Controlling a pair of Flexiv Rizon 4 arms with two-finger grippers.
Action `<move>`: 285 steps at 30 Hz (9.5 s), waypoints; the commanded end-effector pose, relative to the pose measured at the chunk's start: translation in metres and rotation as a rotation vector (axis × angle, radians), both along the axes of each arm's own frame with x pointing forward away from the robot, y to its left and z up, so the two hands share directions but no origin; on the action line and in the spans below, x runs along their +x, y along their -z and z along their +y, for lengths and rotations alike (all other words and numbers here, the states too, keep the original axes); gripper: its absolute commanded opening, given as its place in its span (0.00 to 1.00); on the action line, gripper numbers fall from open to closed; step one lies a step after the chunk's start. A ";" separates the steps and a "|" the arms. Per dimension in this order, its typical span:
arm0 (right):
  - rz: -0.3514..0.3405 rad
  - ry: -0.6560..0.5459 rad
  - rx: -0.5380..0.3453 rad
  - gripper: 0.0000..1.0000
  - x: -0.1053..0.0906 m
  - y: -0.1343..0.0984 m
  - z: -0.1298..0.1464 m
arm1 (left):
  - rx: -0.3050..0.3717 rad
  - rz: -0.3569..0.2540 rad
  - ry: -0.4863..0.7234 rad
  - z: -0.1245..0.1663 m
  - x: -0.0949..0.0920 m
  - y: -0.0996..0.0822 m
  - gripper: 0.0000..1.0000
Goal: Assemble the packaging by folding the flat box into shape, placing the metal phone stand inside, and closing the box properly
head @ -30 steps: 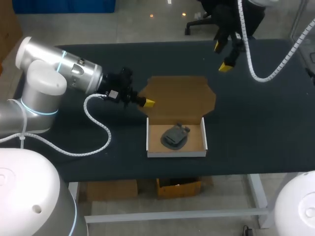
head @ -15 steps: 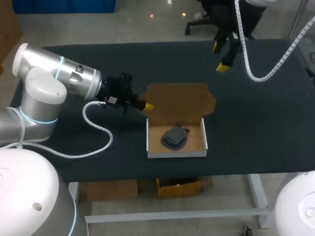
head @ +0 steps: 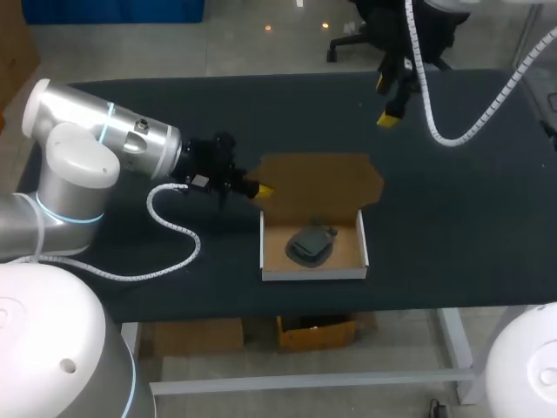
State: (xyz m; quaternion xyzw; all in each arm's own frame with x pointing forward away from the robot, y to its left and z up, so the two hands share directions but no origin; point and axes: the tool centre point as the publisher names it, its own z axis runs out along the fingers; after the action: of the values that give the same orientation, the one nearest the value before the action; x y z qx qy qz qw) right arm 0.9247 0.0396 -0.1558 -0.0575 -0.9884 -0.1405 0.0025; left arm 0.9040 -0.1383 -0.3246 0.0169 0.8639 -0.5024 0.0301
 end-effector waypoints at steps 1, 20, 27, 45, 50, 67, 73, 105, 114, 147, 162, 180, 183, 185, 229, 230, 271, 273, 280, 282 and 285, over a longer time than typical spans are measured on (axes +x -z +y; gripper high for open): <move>-0.006 0.006 0.001 1.00 -0.003 -0.002 -0.003 | -0.001 -0.016 0.000 0.000 -0.004 -0.001 0.00; -0.033 0.015 -0.047 1.00 -0.010 0.005 0.007 | 0.001 -0.053 0.021 -0.002 -0.009 0.000 0.00; -0.030 -0.011 -0.049 1.00 -0.013 0.006 0.011 | 0.001 -0.058 0.025 -0.002 -0.009 0.001 0.00; -0.024 -0.103 -0.071 1.00 -0.019 0.008 0.027 | -0.002 -0.064 0.030 -0.001 -0.010 0.001 0.00; -0.028 -0.104 -0.082 1.00 -0.016 0.009 0.030 | -0.002 -0.064 0.030 -0.001 -0.010 0.001 0.00; -0.001 -0.088 -0.080 1.00 0.003 0.017 0.058 | -0.002 -0.064 0.030 -0.001 -0.010 0.001 0.00; -0.001 -0.088 -0.080 1.00 0.003 0.017 0.058 | -0.002 -0.064 0.030 -0.001 -0.010 0.001 0.00; 0.012 -0.027 -0.258 0.42 0.009 0.046 0.082 | -0.002 -0.064 0.030 -0.001 -0.010 0.001 0.00; 0.012 -0.043 -0.252 0.40 0.002 0.057 0.093 | -0.002 -0.064 0.030 -0.001 -0.010 0.001 0.00; 0.044 -0.062 -0.276 0.35 -0.041 0.071 0.107 | -0.002 -0.064 0.030 -0.001 -0.010 0.001 0.00; 0.066 -0.048 -0.277 0.36 -0.050 0.080 0.101 | -0.002 -0.064 0.030 -0.001 -0.010 0.001 0.00; 0.088 -0.051 -0.275 0.39 -0.049 0.090 0.102 | -0.002 -0.064 0.030 -0.001 -0.010 0.001 0.00; 0.091 -0.056 -0.274 0.39 -0.048 0.092 0.102 | -0.002 -0.064 0.030 -0.001 -0.010 0.001 0.00; 0.092 -0.059 -0.274 0.39 -0.047 0.093 0.102 | -0.002 -0.064 0.030 -0.001 -0.010 0.001 0.00; 0.143 -0.113 -0.288 0.00 -0.032 0.114 0.112 | -0.002 -0.064 0.030 -0.001 -0.010 0.001 0.00; 0.141 -0.114 -0.291 0.00 -0.032 0.114 0.113 | -0.002 -0.064 0.030 -0.001 -0.010 0.001 0.00; -0.061 0.142 -0.085 1.00 -0.033 0.043 0.087 | -0.002 -0.064 0.030 -0.001 -0.010 0.001 0.00; -0.061 0.142 -0.085 1.00 -0.033 0.043 0.087 | -0.002 -0.064 0.030 -0.001 -0.010 0.001 0.00; -0.061 0.142 -0.085 1.00 -0.033 0.043 0.087 | -0.002 -0.064 0.030 -0.001 -0.010 0.001 0.00; -0.061 0.142 -0.085 1.00 -0.033 0.043 0.087 | -0.002 -0.064 0.030 -0.001 -0.010 0.001 0.00; -0.061 0.142 -0.085 1.00 -0.033 0.043 0.087 | -0.002 -0.064 0.030 -0.001 -0.010 0.001 0.00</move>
State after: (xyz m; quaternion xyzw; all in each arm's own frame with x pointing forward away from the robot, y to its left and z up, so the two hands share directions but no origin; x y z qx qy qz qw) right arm 0.8925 0.1282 -0.1990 -0.1239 -0.9866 -0.0981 -0.0398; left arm 0.8951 -0.1395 -0.3246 0.0457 0.8624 -0.5019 0.0490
